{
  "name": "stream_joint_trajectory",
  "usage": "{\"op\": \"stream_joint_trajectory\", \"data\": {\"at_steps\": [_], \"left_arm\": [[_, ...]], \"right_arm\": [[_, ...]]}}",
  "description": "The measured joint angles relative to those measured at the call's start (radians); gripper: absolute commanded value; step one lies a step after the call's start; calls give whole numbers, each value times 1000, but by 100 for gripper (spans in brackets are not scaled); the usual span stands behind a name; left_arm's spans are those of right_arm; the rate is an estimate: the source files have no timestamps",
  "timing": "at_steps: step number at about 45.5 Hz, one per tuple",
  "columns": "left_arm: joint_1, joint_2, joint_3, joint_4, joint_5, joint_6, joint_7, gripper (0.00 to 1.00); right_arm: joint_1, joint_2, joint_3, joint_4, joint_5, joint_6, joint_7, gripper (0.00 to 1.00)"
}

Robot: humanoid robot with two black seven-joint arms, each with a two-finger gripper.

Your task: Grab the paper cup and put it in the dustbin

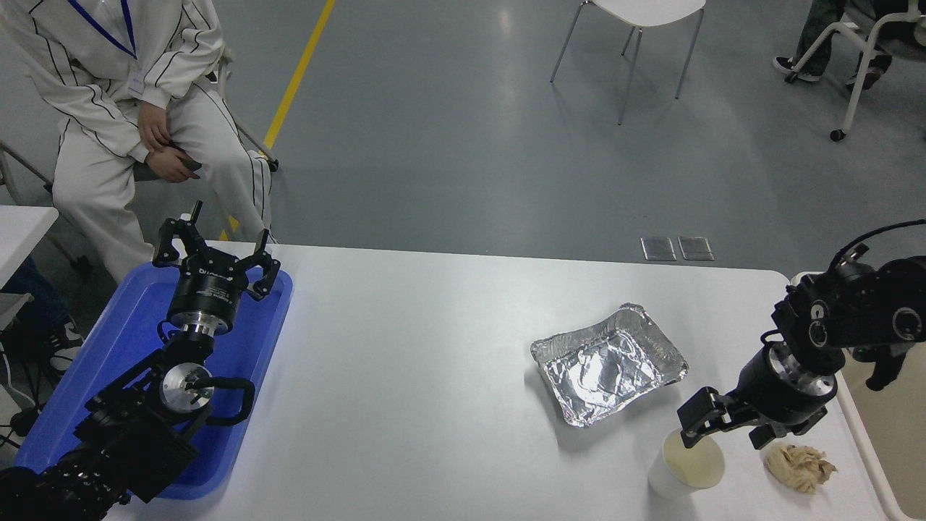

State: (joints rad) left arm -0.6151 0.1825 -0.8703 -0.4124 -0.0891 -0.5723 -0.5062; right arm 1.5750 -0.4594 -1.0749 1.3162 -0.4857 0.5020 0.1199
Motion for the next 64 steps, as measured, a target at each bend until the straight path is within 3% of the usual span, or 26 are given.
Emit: {"op": "stream_joint_trajectory", "data": {"at_steps": [14, 16, 21, 25, 64], "left_arm": [[0, 0, 0, 0, 0, 0, 0, 100], [0, 0, 0, 0, 0, 0, 0, 100], [0, 0, 0, 1, 0, 0, 0, 100], [0, 0, 0, 1, 0, 0, 0, 100], [0, 0, 0, 0, 0, 0, 0, 100]], "right_arm": [[-74, 1, 27, -21, -13, -64, 1, 82], [-80, 1, 29, -22, -16, -72, 1, 69], [-95, 1, 30, -24, -25, -93, 1, 23], [-104, -1, 30, -25, -29, -103, 0, 0], [-40, -55, 22, -12, 36, -62, 4, 0]]}}
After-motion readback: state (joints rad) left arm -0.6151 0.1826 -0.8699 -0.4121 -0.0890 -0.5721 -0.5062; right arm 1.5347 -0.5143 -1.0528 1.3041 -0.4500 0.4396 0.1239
